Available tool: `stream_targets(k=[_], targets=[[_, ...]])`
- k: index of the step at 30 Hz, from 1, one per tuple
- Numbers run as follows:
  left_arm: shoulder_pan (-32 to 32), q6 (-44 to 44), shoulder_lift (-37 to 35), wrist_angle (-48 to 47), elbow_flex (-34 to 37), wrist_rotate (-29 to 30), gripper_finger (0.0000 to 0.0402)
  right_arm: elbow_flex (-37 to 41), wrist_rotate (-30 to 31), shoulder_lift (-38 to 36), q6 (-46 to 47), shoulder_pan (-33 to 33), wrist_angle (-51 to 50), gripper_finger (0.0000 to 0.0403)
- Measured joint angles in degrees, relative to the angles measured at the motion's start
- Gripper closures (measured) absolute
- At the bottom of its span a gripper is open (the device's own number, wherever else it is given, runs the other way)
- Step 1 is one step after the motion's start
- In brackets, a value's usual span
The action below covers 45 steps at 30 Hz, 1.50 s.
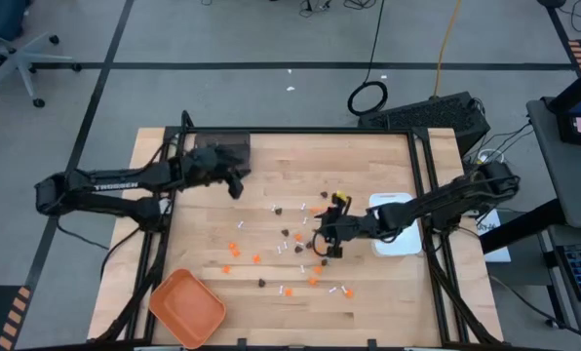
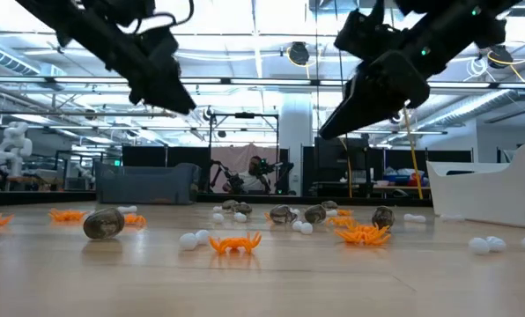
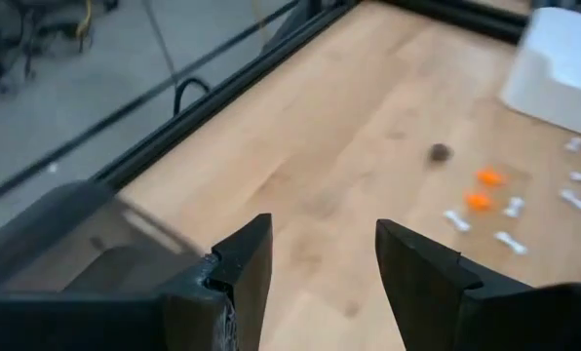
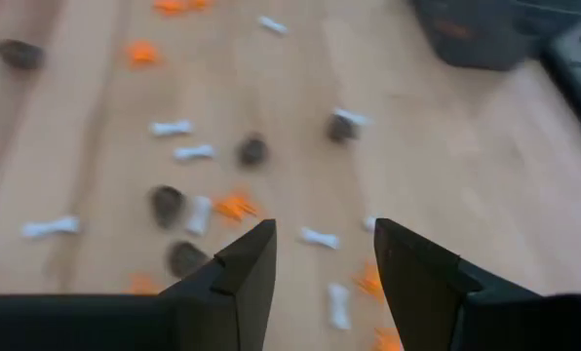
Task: Sort Halloween decoration
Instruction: Put the orange spider toy into the black bin
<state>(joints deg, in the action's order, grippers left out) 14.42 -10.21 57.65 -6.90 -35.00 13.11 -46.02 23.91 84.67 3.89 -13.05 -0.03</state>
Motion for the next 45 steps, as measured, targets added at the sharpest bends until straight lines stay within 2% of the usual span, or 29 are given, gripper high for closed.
stream_targets(k=[5,13,19,26,32,36,45], targets=[[-10.4,0.1,1.1,4.2,0.0,5.7,0.022,0.0,0.0,-2.4,3.1,3.9,-6.9,0.0243],[-20.8,0.0,6.0,12.3,0.0,11.0,0.022,0.0,-5.6,3.6,4.1,9.4,-10.2,0.0243],[-24.0,0.1,11.1,17.9,0.0,13.2,0.022,0.0,-7.6,7.1,1.8,11.1,-10.1,0.0243],[-24.3,0.2,15.6,25.1,0.0,13.4,0.022,0.0,-10.3,10.7,-0.5,13.4,-9.3,0.0243],[-24.3,0.4,17.0,26.1,0.0,13.4,0.022,-0.2,-12.8,11.8,-1.2,15.4,-8.4,0.0245],[-24.3,0.2,17.0,26.0,0.0,13.4,0.022,-0.2,-15.3,11.9,-0.2,16.6,-8.2,0.0272],[-24.3,0.2,17.0,26.1,0.0,13.4,0.022,-0.2,-16.6,12.1,-1.4,17.2,-8.2,0.0394]])
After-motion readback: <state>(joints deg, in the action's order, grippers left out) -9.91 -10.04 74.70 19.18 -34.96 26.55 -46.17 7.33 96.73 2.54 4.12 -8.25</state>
